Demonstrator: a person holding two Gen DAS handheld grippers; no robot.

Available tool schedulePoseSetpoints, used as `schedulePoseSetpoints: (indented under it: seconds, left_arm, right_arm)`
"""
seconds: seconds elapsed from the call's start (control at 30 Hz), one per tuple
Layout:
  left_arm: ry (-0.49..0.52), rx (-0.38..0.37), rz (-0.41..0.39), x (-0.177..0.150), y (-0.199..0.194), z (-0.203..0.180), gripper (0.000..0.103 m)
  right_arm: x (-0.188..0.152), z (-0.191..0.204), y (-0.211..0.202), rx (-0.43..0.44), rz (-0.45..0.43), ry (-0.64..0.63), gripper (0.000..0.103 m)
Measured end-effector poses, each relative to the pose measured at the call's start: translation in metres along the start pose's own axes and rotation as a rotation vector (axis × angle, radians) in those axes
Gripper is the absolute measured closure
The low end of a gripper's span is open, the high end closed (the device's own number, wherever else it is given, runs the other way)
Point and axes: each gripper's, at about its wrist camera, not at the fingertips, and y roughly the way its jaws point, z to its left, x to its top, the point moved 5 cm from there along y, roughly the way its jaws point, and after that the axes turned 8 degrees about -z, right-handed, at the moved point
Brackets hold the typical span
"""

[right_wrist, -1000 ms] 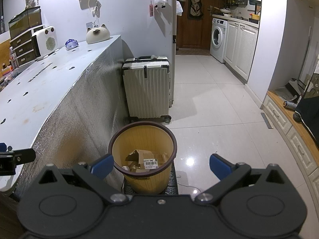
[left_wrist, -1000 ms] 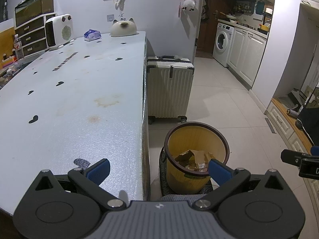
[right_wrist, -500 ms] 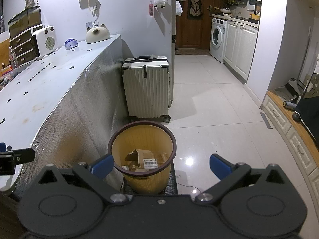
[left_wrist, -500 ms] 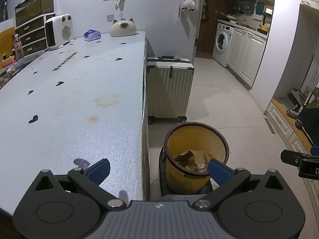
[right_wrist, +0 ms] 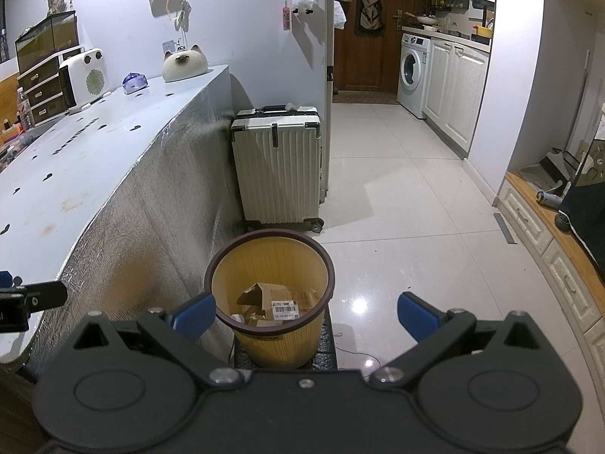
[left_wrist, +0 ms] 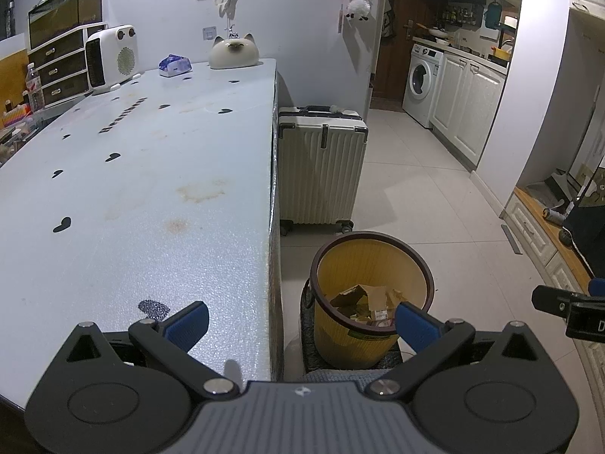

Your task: Collect trash

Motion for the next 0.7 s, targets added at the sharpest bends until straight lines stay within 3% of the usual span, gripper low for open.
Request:
schedulePoseSetpoints:
  seconds: [0.7]
  left_arm:
    - [0.000,-0.004,-0.003,-0.0001,0.0005,-0.0002,0.000]
  right_arm:
    - [-0.0027,-0.0021,-0.0018,0.000,0.002,0.001,0.000]
